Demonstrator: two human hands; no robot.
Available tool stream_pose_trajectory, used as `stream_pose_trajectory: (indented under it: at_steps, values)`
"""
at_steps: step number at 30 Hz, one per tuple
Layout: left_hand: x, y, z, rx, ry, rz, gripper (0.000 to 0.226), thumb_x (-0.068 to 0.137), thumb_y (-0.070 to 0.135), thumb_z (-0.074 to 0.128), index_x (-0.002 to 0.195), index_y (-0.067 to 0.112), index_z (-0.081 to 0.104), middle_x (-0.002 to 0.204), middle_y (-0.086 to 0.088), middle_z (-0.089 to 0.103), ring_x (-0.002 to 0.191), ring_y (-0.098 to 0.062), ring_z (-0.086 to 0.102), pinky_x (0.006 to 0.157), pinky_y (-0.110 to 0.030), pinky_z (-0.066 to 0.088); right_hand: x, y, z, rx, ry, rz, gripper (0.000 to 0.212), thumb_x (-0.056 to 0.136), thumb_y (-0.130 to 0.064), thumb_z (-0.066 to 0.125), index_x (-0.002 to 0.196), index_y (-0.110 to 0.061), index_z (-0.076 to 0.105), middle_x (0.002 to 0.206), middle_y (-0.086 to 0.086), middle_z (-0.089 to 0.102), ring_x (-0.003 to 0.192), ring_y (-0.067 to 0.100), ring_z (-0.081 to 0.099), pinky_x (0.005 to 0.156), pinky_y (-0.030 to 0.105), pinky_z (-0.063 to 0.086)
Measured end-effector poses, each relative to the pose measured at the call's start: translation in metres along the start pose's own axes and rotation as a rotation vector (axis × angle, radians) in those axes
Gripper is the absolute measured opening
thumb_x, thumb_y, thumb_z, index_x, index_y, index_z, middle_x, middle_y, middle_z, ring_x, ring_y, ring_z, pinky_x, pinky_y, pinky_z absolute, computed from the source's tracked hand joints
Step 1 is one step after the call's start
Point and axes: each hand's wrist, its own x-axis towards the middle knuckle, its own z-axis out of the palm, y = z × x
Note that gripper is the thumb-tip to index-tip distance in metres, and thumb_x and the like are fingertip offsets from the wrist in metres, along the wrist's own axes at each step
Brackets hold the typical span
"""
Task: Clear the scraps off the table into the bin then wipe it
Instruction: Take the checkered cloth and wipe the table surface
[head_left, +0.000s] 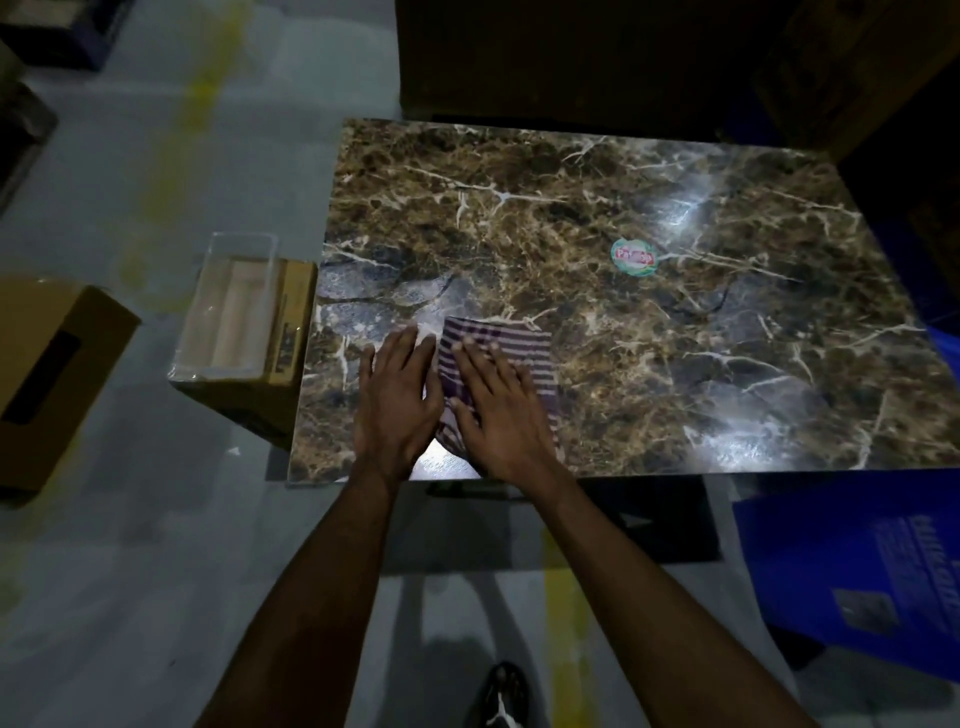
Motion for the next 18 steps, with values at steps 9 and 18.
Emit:
stream_pose_trajectory:
  at_steps: [9,18]
  values:
    - [-0.001,0.005,-0.002,-0.072,0.003,0.025,0.047,0.103,0.029,0.047,0.149,0.022,0.054,0.161,0.000,0.044,0.152,-0.017,0.032,0.128,-0.047,0.012,-0.034,0.045,-0.015,-0.024,0.047,0.181,0.070,0.104,-0.057,0.020,0.166,-0.025,0.019,0.173,-0.003,0.019,0.160,0.023,0.015,0.126,0.048,0.012]
    - [-0.001,0.001,-0.003,-0.132,0.045,0.037,0.044,0.100,0.018,0.047,0.142,0.021,0.060,0.153,-0.002,0.053,0.146,-0.016,0.040,0.127,-0.048,0.018,-0.074,0.012,-0.013,-0.008,-0.061,0.000,0.063,0.107,-0.050,0.027,0.167,-0.032,0.013,0.174,-0.011,0.013,0.161,0.014,0.004,0.129,0.043,0.007]
